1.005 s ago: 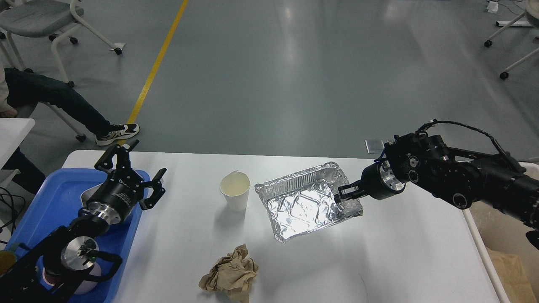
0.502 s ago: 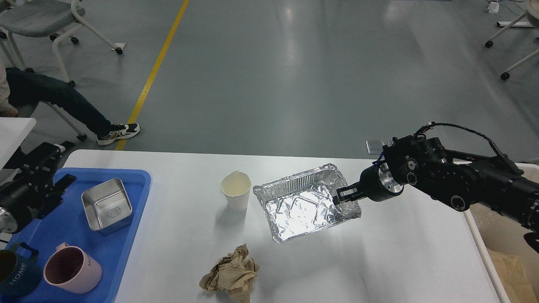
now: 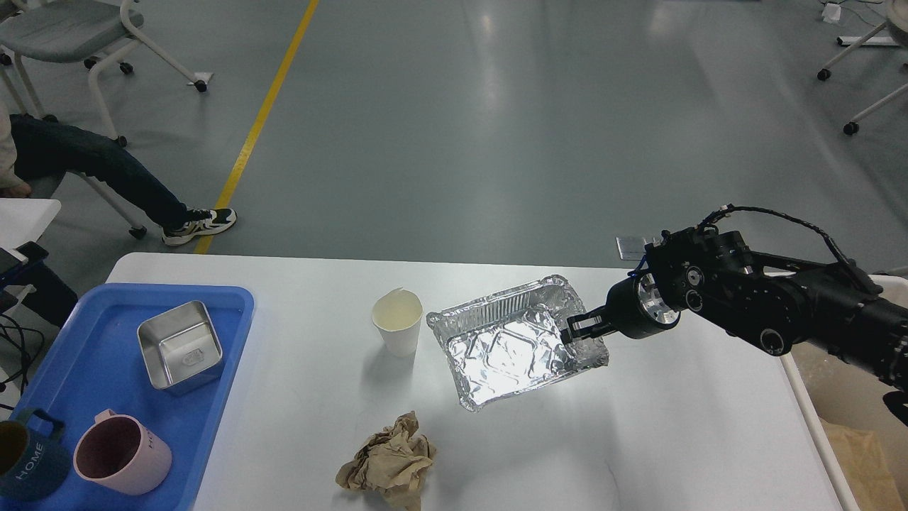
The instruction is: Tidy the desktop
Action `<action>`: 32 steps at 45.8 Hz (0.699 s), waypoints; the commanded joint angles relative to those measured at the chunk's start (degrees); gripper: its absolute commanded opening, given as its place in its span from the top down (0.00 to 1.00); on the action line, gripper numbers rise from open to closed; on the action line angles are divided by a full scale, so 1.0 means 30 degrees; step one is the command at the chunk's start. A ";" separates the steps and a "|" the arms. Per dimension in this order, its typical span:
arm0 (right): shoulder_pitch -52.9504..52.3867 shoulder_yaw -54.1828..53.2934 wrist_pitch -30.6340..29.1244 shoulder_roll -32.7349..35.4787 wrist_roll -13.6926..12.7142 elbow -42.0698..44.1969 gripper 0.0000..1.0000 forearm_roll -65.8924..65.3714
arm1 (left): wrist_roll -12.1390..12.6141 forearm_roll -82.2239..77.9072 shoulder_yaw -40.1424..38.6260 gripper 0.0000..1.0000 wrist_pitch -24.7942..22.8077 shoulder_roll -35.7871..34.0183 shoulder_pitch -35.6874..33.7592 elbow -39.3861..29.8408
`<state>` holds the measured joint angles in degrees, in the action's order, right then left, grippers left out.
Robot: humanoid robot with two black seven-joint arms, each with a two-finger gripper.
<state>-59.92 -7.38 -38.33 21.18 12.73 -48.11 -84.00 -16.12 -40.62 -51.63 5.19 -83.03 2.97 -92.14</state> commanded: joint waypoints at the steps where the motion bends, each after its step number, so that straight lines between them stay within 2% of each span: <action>1: 0.0022 -0.0001 0.0033 0.0029 0.0005 -0.0020 1.00 -0.0009 | 0.0042 -0.1252 -0.0046 0.03 -0.0147 -0.0505 -0.0314 -0.0486; 9: 0.0052 -0.0001 0.0062 0.0087 0.0005 -0.0020 1.00 0.0020 | 0.0305 -0.1576 -0.0017 0.03 -0.0439 -0.0476 -0.1456 -0.0399; 17: 0.0052 -0.0001 0.0091 -0.0059 0.0005 -0.0020 1.00 0.0020 | 0.0509 -0.3095 -0.0017 0.03 -0.1874 0.1073 -0.2774 -0.0107; 19: 0.0052 -0.0001 0.0121 -0.0059 -0.0024 -0.0020 1.00 0.0020 | 0.0976 -0.3945 -0.0017 0.03 -0.2341 0.1864 -0.3271 0.0156; 23: 0.0052 -0.0001 0.0121 -0.0089 -0.0024 -0.0020 1.00 0.0020 | 0.2791 -0.5032 0.0042 0.03 -0.3717 0.3680 -0.4384 0.1239; 26: 0.0081 -0.0001 0.0121 -0.0089 -0.0024 -0.0020 1.00 0.0020 | 0.3759 -0.5267 0.0071 0.03 -0.5005 0.4968 -0.5204 0.2409; 32: 0.0139 -0.0059 0.0150 -0.0089 -0.0024 -0.0020 1.00 0.0020 | 0.4727 -0.5326 0.1122 0.03 -0.6503 0.6875 -0.6961 0.4023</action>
<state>-59.69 -7.38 -37.93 20.92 12.70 -48.17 -83.94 -4.64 -56.32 -51.19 -10.69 -66.97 -13.31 -83.95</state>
